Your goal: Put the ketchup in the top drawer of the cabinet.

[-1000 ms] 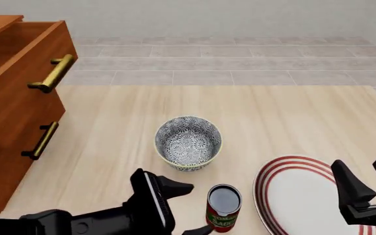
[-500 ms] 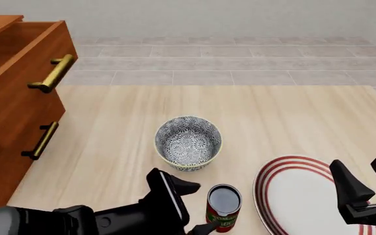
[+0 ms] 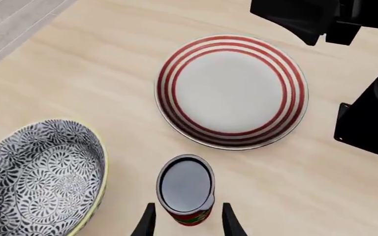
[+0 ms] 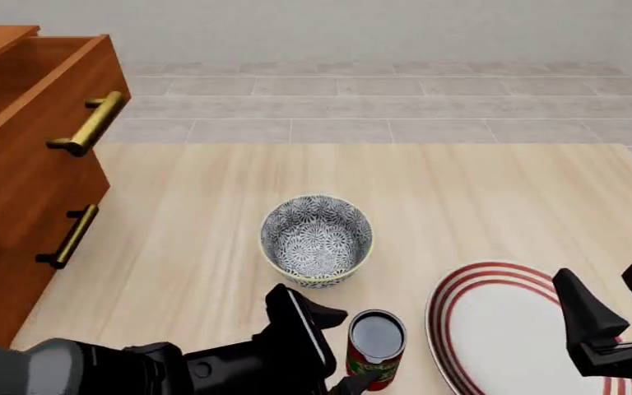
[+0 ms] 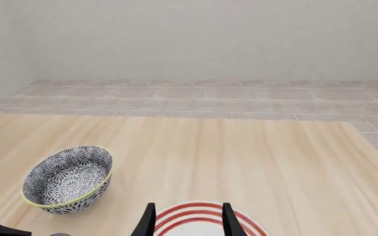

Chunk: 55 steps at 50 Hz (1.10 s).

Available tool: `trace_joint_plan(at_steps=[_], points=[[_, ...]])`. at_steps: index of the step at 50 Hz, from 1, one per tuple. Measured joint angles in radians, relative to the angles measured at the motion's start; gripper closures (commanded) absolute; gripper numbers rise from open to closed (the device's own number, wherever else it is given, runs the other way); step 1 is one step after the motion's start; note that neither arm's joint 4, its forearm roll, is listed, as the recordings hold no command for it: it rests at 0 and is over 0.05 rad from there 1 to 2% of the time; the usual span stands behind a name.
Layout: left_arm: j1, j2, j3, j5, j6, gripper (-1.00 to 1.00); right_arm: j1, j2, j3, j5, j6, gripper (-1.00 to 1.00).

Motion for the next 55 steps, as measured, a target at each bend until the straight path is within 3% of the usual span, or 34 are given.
trace_joint_plan(at_steps=[55], points=[[0.011,0.177,-0.059,-0.079,-0.004,-1.00,0.002,0.011,0.000,-0.006,-0.002,-1.00]])
